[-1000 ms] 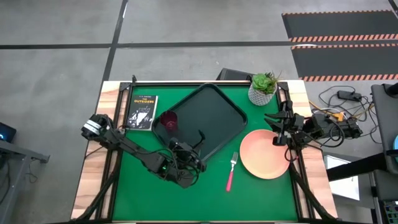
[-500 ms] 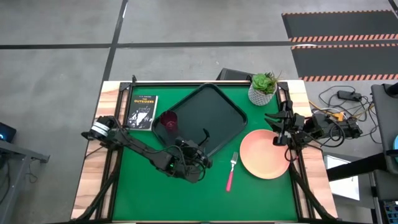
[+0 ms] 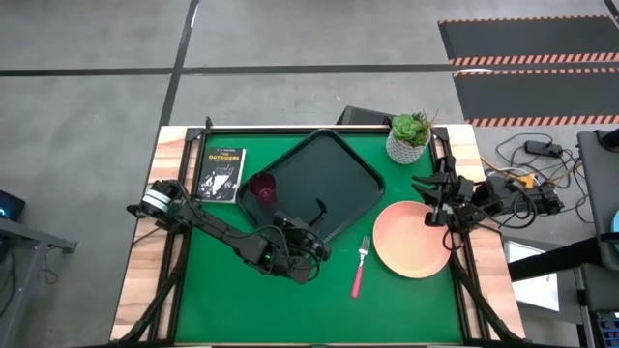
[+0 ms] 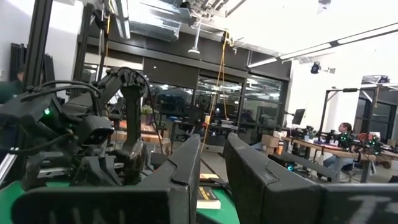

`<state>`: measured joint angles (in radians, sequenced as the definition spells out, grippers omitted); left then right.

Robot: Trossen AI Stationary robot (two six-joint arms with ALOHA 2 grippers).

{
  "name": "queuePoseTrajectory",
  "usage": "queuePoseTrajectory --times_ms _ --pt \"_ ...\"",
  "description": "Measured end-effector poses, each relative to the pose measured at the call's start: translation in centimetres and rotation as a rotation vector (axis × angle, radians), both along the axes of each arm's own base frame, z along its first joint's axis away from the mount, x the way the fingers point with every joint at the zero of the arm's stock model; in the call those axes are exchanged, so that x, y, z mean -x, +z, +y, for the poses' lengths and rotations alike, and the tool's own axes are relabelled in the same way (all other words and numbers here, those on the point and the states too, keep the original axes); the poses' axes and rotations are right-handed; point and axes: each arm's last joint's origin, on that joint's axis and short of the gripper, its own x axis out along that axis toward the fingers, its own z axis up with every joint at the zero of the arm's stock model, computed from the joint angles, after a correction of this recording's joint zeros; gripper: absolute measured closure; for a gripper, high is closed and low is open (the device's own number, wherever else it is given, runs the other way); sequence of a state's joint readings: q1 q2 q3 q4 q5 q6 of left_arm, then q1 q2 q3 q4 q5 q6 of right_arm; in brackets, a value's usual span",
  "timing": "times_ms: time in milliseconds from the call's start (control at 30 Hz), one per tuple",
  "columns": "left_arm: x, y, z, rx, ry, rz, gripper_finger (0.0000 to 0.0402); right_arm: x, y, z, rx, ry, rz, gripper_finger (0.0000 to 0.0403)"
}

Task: Pick and place plate/cup/fork/spoon on tray
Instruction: Put the blue spoon on the black serving tray to the bottom right of the red glass

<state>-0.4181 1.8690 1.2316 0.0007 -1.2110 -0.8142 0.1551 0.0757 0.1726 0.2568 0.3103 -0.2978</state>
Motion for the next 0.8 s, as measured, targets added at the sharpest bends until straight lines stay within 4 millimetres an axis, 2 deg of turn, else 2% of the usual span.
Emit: queuePoseTrajectory --times_ms 300,467,700,800 --pt "-0.7 0.5 1.2 -0.100 -0.001 0.090 0.0401 0.2 0.6 0.4 0.020 0.154 -0.075 0.0339" --pt "-0.7 0.5 1.3 -0.100 0.001 0.089 0.0401 -0.2 0.5 0.5 0.017 0.163 -0.060 0.0339" --pt "-0.8 0.6 1.3 -0.095 0.002 0.076 0.0401 -2.4 0.5 0.8 0.021 0.163 -0.033 0.0339" --pt "-0.8 0.6 1.3 -0.095 0.002 0.077 0.0401 -4.4 -0.2 1.1 0.036 0.160 0.038 0.0339"
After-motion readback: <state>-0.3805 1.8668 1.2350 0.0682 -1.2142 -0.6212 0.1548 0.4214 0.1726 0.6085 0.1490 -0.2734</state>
